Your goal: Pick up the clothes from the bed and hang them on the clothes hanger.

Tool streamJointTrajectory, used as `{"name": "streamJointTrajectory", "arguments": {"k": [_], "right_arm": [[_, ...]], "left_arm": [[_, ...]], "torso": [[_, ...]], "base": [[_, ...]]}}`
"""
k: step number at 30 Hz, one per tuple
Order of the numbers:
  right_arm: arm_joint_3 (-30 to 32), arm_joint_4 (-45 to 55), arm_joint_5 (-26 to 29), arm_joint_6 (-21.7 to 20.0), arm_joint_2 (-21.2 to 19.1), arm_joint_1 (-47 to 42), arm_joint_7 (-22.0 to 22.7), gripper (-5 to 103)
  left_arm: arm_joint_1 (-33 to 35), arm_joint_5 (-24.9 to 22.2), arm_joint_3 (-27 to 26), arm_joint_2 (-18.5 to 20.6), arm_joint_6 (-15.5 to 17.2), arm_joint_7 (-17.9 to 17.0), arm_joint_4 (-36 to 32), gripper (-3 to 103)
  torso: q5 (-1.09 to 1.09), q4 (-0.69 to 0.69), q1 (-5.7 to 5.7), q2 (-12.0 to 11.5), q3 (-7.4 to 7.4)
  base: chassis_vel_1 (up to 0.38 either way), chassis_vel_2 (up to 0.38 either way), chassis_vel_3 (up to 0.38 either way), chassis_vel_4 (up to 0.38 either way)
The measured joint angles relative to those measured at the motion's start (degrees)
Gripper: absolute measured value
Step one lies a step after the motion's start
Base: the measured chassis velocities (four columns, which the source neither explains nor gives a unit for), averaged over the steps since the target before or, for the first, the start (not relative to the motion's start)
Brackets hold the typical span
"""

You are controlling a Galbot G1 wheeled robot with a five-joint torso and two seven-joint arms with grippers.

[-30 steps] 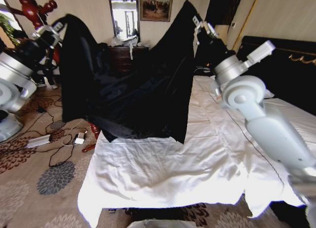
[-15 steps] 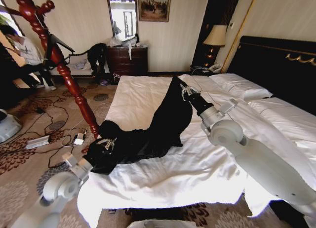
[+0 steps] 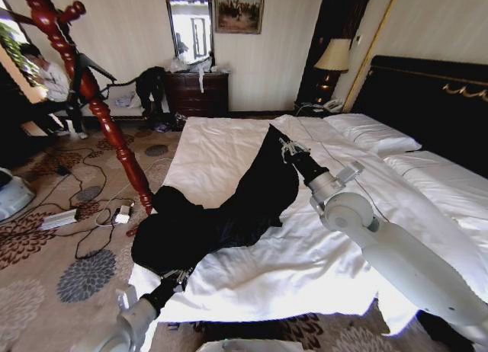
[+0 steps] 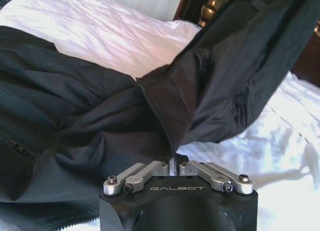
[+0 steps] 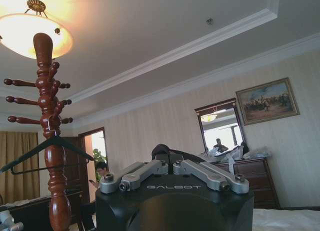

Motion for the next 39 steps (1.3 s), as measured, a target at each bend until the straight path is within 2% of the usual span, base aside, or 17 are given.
{"name": "streamJointTrajectory", "arguments": {"k": [2, 4, 6, 7, 9, 10, 11, 12, 14, 15, 18, 20, 23, 24, 28, 33, 39], "right_arm": [[0.64, 0.24, -0.02, 0.06, -0.15, -0.34, -0.26, 0], [0.87, 0.33, -0.02, 0.08, -0.17, -0.44, -0.29, 0], [1.40, 0.52, -0.02, 0.10, -0.30, -0.68, -0.41, 0], [1.69, 0.59, -0.01, 0.13, -0.45, -0.87, -0.50, 0], [2.05, 0.63, 0.00, 0.16, -0.57, -1.10, -0.62, 0], [2.51, 0.69, 0.03, 0.22, -0.71, -1.39, -0.72, 0], [2.66, 0.72, 0.05, 0.25, -0.74, -1.48, -0.75, 0], [3.45, 0.87, 0.14, 0.50, -0.94, -2.11, -1.10, 0], [3.48, 1.08, 0.13, 0.56, -0.90, -2.15, -1.30, 0], [3.48, 1.08, 0.13, 0.56, -0.90, -2.15, -1.30, 0], [3.30, 1.57, 0.06, 0.56, -0.86, -1.91, -1.48, 0], [3.09, 1.86, 0.06, 0.57, -1.04, -1.81, -1.50, 0], [2.32, 2.54, 0.11, 0.58, -1.64, -1.32, -1.51, 0], [1.86, 2.73, 0.19, 0.58, -1.68, -0.72, -1.52, 0], [0.56, 2.82, 0.80, 0.54, -1.25, 1.18, -1.41, 0], [-0.98, 2.64, 1.54, 0.44, -0.99, 3.09, -1.26, 0], [-3.00, 2.46, 2.20, 0.18, 0.22, 5.13, -0.99, 0]], "left_arm": [[1.69, 1.53, -0.91, 0.04, -0.40, -0.02, -1.64, 20], [2.08, 2.43, -1.21, 0.07, -0.74, -0.24, -1.95, 20], [3.23, 5.44, -2.01, 0.14, -2.08, -0.56, -2.67, 31], [3.64, 5.38, -2.32, 0.09, -2.49, -0.57, -3.18, 36], [3.79, 4.04, -2.81, -0.12, -2.73, -0.58, -3.86, 36], [3.29, 0.87, -3.60, -0.55, -2.78, -0.57, -4.69, 42], [2.93, -0.37, -3.92, -0.71, -2.77, -0.56, -4.92, 48], [-1.77, -10.20, -6.65, -1.56, -2.43, -0.58, -5.25, 58], [-6.47, -15.33, -7.17, -2.11, -1.60, -1.50, -3.58, 69], [-6.47, -15.33, -7.17, -2.11, -1.60, -1.50, -3.58, 69], [-14.32, -20.75, -6.20, -3.48, 0.99, -3.83, 0.79, 85], [-16.73, -21.12, -5.66, -3.86, 2.22, -4.67, 2.91, 85], [-21.46, -21.69, -3.69, -4.15, 5.54, -6.22, 9.48, 99], [-22.64, -22.71, -2.72, -4.46, 6.77, -6.29, 11.69, 100], [-24.31, -25.21, -0.72, -6.71, 8.04, -5.57, 14.36, 100], [-25.60, -26.87, 0.82, -10.46, 8.04, -3.95, 14.57, 100], [-26.96, -27.03, 2.31, -14.75, 7.77, -3.84, 15.75, 100]], "torso": [[0.01, 0.00, 0.00, 0.00, 0.00], [0.01, 0.00, 0.00, 0.00, 0.00], [0.00, 0.00, 0.00, 0.00, 0.00], [0.00, 0.01, 0.01, 0.00, 0.00], [0.00, 0.02, 0.01, 0.00, 0.00], [0.01, 0.02, 0.00, 0.00, 0.00], [0.01, 0.02, 0.00, 0.00, 0.00], [0.00, -0.01, 0.01, 0.00, 0.01], [0.01, 0.01, 0.01, 0.00, 0.00], [0.01, 0.01, 0.01, 0.00, 0.00], [-0.01, 0.00, 0.01, -0.01, 0.01], [0.00, 0.00, 0.01, -0.01, 0.01], [-0.01, -0.02, 0.01, -0.01, 0.01], [-0.01, -0.01, 0.02, -0.01, 0.01], [0.00, 0.01, 0.01, -0.01, 0.01], [0.01, 0.01, 0.01, -0.01, 0.01], [0.01, 0.01, 0.01, -0.01, 0.01]], "base": [[0.000, 0.000, 0.000, 0.000], [0.000, 0.000, 0.000, 0.000], [0.000, 0.000, 0.000, 0.000], [0.000, 0.000, 0.000, 0.000], [0.000, 0.000, 0.000, 0.000], [0.000, 0.000, 0.000, 0.000], [0.000, 0.000, 0.000, 0.000], [0.000, 0.000, 0.000, 0.000], [0.000, 0.000, 0.000, 0.000], [0.000, 0.000, 0.000, 0.000], [0.000, 0.000, 0.000, 0.000], [0.000, 0.000, 0.000, 0.000], [0.000, 0.000, 0.000, 0.000], [0.000, 0.000, 0.000, 0.000], [0.000, 0.000, 0.000, 0.000], [0.000, 0.000, 0.000, 0.000], [0.000, 0.000, 0.000, 0.000]]}}
